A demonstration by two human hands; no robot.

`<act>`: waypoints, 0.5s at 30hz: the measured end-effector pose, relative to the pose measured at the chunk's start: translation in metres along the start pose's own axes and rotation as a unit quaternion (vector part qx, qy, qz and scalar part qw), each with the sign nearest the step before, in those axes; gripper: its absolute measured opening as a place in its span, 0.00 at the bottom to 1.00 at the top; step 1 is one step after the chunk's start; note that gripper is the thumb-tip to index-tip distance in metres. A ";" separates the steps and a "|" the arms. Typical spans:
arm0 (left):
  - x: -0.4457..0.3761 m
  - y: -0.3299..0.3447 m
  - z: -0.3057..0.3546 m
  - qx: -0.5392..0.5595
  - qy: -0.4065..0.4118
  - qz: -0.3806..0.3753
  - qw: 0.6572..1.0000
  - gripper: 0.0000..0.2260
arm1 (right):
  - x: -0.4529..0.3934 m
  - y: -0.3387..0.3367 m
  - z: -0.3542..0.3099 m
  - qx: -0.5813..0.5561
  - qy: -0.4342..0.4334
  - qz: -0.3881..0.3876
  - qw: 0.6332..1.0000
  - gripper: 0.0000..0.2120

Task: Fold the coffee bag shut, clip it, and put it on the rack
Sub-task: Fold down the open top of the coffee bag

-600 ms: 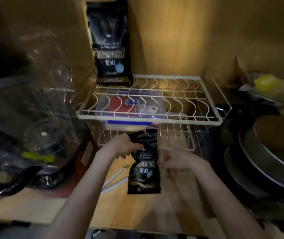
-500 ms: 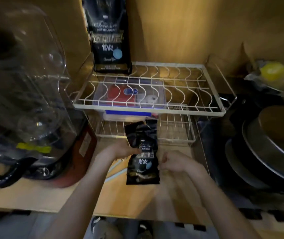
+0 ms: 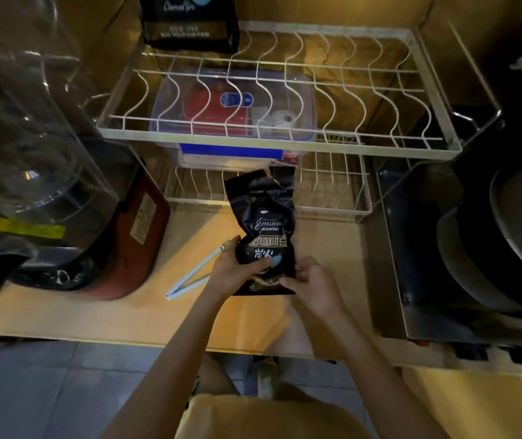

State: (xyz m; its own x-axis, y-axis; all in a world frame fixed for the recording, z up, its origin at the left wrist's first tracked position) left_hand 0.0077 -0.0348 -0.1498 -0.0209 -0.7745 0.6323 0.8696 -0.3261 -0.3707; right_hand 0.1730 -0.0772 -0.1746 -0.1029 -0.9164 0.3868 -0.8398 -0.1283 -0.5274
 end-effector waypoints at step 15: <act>0.011 0.002 -0.003 0.049 0.122 0.078 0.988 0.41 | 0.029 0.030 0.027 -0.250 -0.044 0.144 0.957 0.08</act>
State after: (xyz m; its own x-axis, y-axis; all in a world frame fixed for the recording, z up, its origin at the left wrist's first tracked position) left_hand 0.0081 -0.0452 -0.1458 0.0102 -0.9227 0.3855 0.9152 -0.1467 -0.3754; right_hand 0.1593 -0.1180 -0.1999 -0.3410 -0.9177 0.2036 -0.9357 0.3106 -0.1671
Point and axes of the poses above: each hand's wrist, its own x-axis away from the middle knuckle, its own y-axis out of the palm, z = x × y, the point moved 2 cm from there along -x, towards the middle knuckle, and after that the axes turned 7 degrees about -y, right-handed, at the moved point
